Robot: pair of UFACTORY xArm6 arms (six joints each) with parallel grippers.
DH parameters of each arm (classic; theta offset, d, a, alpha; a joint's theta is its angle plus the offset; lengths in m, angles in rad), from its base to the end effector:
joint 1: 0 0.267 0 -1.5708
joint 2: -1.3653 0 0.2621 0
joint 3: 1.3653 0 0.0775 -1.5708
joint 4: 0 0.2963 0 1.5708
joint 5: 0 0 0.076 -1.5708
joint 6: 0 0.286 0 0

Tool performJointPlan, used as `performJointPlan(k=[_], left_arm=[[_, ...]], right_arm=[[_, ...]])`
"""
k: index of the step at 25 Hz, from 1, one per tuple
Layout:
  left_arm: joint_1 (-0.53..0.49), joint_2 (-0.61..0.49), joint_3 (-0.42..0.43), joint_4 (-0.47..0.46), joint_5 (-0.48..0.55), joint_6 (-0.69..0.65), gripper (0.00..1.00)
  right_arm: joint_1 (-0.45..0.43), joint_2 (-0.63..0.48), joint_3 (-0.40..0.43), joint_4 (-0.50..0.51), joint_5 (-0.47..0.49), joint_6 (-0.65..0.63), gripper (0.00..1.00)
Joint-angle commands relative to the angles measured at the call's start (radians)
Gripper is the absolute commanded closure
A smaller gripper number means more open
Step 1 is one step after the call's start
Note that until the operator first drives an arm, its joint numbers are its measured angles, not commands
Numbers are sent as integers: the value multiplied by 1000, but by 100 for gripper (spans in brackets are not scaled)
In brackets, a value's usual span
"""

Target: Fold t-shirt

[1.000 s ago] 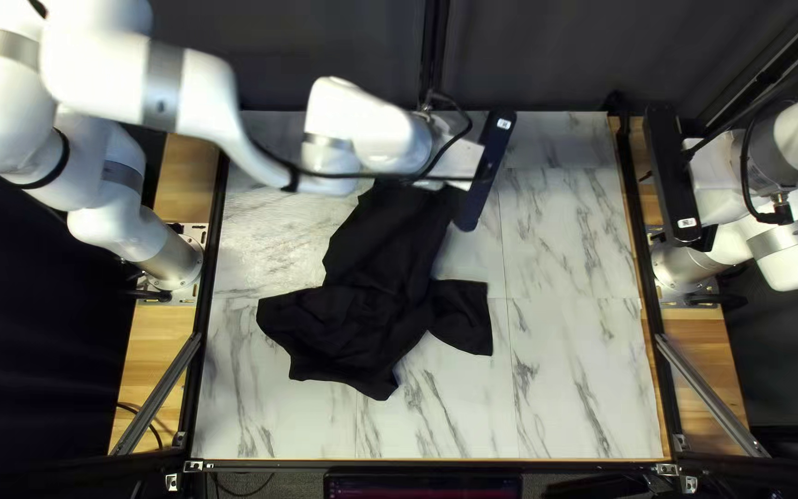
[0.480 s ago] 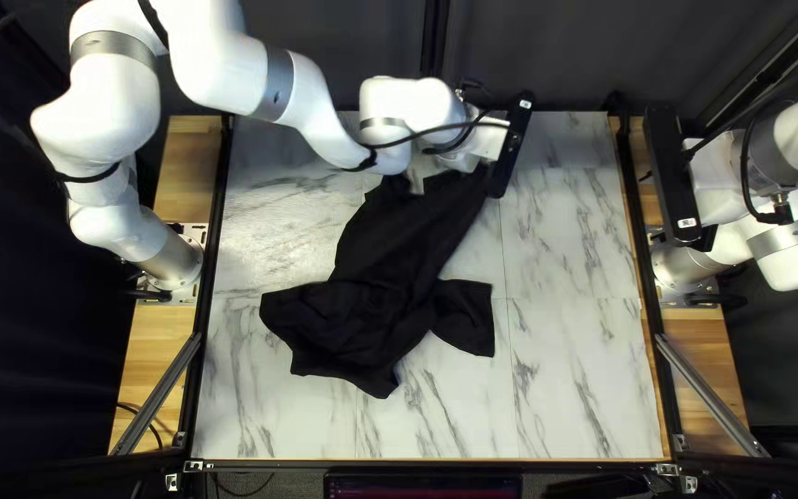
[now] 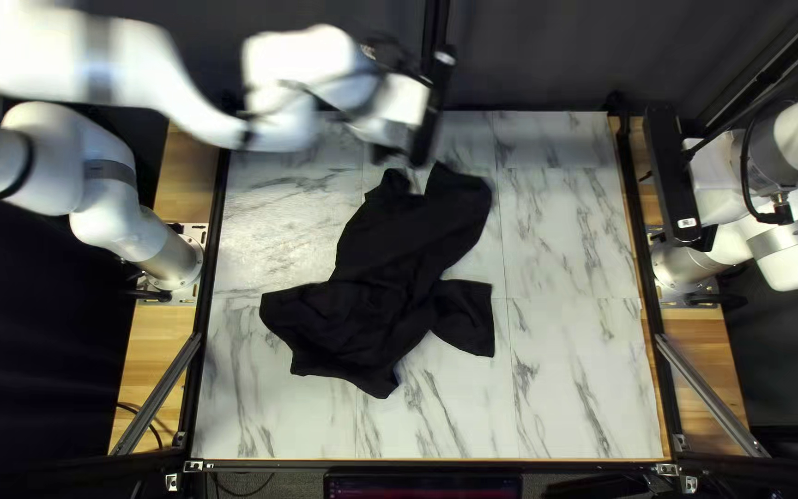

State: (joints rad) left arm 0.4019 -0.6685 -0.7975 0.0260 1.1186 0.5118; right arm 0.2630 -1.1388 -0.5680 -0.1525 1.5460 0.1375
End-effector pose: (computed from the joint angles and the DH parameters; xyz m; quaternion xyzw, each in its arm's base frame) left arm 0.3240 0.1440 0.3046 -0.9832 0.0577 -0.1496 0.0874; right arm 0.1974 0.0085 0.2731 0.9922 0.0581 0.0936 0.0586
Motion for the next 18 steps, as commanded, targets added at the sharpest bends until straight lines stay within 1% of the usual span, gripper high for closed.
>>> performJointPlan(k=[1, 2, 4, 5, 18], left_arm=[[122, -98, -99, -131, 209, 77, 0], [135, -115, -138, -147, 271, 65, 0], [125, -128, -162, -160, 313, 37, 0], [108, -143, -161, -169, 330, 14, 0], [108, -143, -161, -169, 330, 14, 0]], right_arm=[[0, 0, 0, 0, 0, 0, 0], [0, 0, 0, 0, 0, 0, 0], [0, 0, 0, 0, 0, 0, 0], [0, 0, 0, 0, 0, 0, 0], [0, 0, 0, 0, 0, 0, 0]])
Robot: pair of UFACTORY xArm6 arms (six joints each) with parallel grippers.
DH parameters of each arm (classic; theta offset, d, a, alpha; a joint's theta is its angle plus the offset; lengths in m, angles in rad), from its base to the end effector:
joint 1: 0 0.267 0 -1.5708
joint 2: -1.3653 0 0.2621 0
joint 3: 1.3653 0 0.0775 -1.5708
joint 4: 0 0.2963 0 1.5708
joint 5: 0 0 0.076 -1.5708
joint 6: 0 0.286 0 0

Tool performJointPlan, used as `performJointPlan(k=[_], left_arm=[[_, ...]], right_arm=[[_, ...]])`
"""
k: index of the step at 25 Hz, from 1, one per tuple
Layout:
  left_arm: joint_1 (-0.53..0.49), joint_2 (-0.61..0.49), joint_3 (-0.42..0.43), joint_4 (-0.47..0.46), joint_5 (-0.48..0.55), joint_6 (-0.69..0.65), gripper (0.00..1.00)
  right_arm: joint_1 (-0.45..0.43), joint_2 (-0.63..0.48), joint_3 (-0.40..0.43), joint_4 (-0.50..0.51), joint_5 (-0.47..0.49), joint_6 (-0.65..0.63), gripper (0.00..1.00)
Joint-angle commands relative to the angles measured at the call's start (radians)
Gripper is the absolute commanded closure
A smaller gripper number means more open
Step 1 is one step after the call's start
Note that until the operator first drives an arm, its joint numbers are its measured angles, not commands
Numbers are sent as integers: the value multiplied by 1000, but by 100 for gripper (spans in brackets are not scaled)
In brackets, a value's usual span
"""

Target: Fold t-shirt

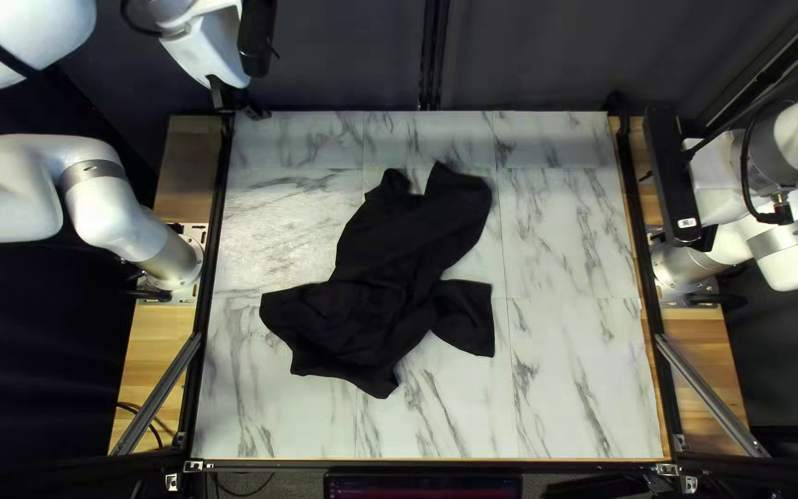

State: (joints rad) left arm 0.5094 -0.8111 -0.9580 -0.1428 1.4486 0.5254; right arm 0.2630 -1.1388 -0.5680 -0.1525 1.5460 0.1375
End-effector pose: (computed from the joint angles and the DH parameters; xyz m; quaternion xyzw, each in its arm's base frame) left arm 0.2702 0.1062 0.3721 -0.9846 0.0106 -0.1736 0.0168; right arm 0.1974 0.0085 0.2731 0.9922 0.0581 0.0936 0.0586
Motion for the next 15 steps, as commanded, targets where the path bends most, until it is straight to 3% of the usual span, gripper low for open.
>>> performJointPlan(k=[1, 11, 15], left_arm=[[0, 0, 0, 0, 0, 0, 0], [0, 0, 0, 0, 0, 0, 0], [0, 0, 0, 0, 0, 0, 0]], right_arm=[[0, 0, 0, 0, 0, 0, 0], [0, 0, 0, 0, 0, 0, 0], [-105, 187, 20, -5, -193, -62, 0]])
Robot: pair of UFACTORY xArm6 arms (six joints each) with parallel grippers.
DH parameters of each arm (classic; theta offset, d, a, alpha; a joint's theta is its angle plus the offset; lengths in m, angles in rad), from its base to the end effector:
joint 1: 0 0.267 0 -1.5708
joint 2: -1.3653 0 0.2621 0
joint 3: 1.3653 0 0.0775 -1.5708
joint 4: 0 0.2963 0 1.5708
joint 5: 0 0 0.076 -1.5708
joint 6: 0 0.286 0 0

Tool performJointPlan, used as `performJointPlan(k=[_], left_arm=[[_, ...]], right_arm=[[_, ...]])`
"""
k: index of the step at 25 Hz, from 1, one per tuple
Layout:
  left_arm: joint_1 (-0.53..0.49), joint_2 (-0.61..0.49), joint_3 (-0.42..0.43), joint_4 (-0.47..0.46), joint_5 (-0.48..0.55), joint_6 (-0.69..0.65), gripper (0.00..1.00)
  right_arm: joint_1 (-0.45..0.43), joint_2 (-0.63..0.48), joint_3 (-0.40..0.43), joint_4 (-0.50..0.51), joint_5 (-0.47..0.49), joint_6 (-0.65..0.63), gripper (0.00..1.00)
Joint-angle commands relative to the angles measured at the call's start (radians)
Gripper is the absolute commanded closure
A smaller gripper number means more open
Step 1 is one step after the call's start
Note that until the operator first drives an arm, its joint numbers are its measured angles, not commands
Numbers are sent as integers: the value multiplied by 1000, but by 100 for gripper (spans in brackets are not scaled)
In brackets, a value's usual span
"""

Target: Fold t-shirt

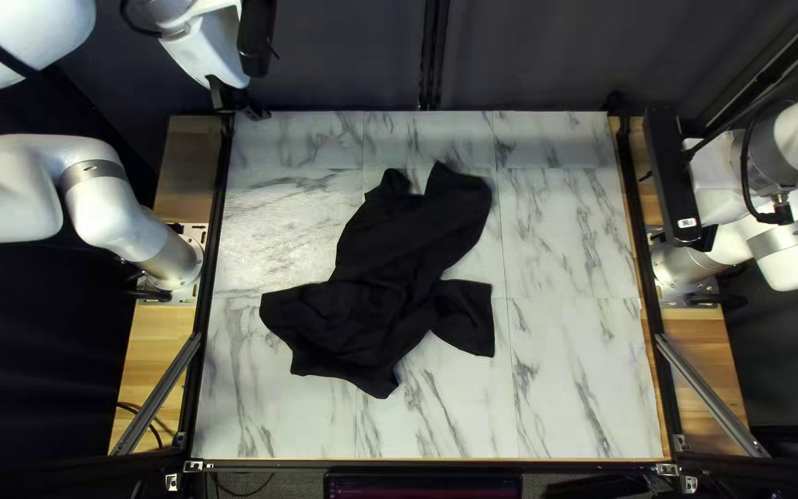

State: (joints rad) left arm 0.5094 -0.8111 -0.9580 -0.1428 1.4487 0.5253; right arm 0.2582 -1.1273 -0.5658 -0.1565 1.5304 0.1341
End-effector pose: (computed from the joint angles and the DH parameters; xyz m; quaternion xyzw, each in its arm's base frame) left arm 0.2702 0.1062 0.3721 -0.9846 0.0105 -0.1735 0.0167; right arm 0.2015 0.0076 0.2720 0.9919 0.0584 0.0947 0.0608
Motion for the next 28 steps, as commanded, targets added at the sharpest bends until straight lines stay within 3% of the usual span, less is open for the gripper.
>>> performJointPlan(k=[1, 2, 10, 14, 24, 26, 28], left_arm=[[0, 0, 0, 0, 0, 0, 0], [0, 0, 0, 0, 0, 0, 0], [0, 0, 0, 0, 0, 0, 0], [0, 0, 0, 0, 0, 0, 0], [0, 0, 0, 0, 0, 0, 0], [0, 0, 0, 0, 0, 0, 0], [0, 0, 0, 0, 0, 0, 0]], right_arm=[[-112, 200, 23, -3, -207, -61, 0], [-153, 274, 41, -10, -311, -76, 0], [-347, 626, 89, -87, -815, -131, 0], [-494, 809, 65, -42, -1039, -249, 0], [-495, 808, 67, -42, -1034, -259, 0], [-507, 843, 20, -2, -999, -325, 0], [-540, 925, -89, 72, -938, -435, 0]])
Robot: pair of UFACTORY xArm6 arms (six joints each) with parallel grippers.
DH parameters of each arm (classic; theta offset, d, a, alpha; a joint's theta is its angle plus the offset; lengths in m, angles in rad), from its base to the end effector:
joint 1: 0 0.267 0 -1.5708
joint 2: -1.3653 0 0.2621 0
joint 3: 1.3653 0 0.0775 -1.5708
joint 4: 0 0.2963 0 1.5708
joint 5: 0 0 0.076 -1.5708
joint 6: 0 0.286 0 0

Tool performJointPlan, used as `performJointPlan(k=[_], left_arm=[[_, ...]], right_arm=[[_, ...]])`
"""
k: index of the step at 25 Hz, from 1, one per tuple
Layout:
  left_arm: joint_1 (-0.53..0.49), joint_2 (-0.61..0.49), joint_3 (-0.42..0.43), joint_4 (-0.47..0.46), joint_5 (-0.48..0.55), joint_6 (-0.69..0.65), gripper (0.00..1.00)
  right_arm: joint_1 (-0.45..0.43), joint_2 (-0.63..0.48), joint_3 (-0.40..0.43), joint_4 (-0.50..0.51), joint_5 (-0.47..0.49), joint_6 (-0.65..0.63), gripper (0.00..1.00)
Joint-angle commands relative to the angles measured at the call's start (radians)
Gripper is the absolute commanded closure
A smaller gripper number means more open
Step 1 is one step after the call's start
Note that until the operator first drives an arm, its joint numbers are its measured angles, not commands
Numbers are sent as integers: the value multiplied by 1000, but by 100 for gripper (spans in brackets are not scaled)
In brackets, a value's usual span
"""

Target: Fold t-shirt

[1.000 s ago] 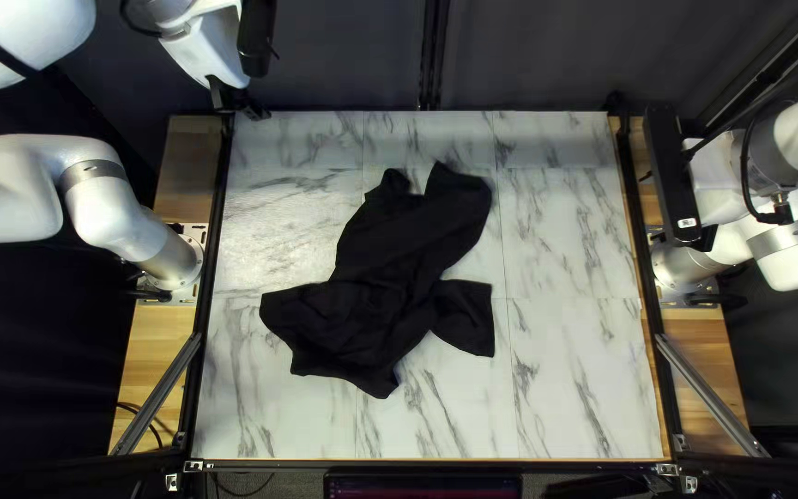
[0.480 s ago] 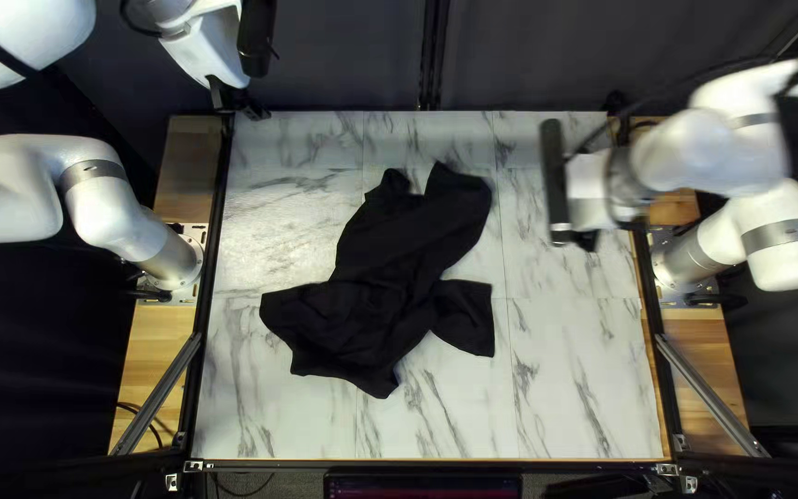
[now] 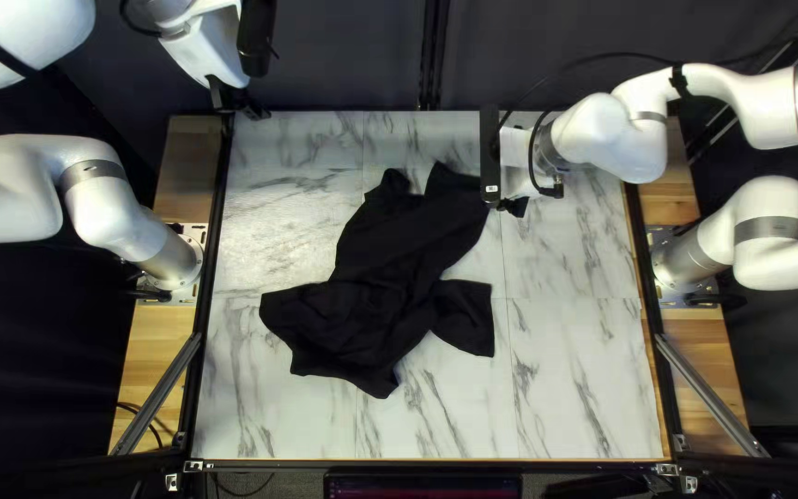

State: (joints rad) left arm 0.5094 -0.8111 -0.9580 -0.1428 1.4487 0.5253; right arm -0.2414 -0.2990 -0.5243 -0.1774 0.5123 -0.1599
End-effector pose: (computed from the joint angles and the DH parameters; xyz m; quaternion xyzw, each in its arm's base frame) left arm 0.2702 0.1062 0.3721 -0.9846 0.0105 -0.1735 0.0167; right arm 0.3913 -0.1098 0.1352 0.9861 0.0294 0.1402 0.0845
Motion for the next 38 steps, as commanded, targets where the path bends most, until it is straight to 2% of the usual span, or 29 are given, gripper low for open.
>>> performJointPlan(k=[1, 6, 11, 14, 18, 24, 30, 38], left_arm=[[0, 0, 0, 0, 0, 0, 0], [0, 0, 0, 0, 0, 0, 0], [0, 0, 0, 0, 0, 0, 0], [0, 0, 0, 0, 0, 0, 0], [0, 0, 0, 0, 0, 0, 0], [0, 0, 0, 0, 0, 0, 0], [0, 0, 0, 0, 0, 0, 0], [0, 0, 0, 0, 0, 0, 0]], right_arm=[[-52, 132, -175, 119, 101, -178, 0], [-108, 309, -354, 202, 166, -272, 0], [-143, 449, -501, 226, 269, -270, 0], [-151, 505, -557, 233, 302, -246, 0], [-146, 550, -586, 239, 296, -190, 0], [-151, 584, -552, 267, 205, -139, 0], [-151, 619, -535, 307, 148, -158, 0], [-160, 704, -610, 343, 149, -212, 1]])
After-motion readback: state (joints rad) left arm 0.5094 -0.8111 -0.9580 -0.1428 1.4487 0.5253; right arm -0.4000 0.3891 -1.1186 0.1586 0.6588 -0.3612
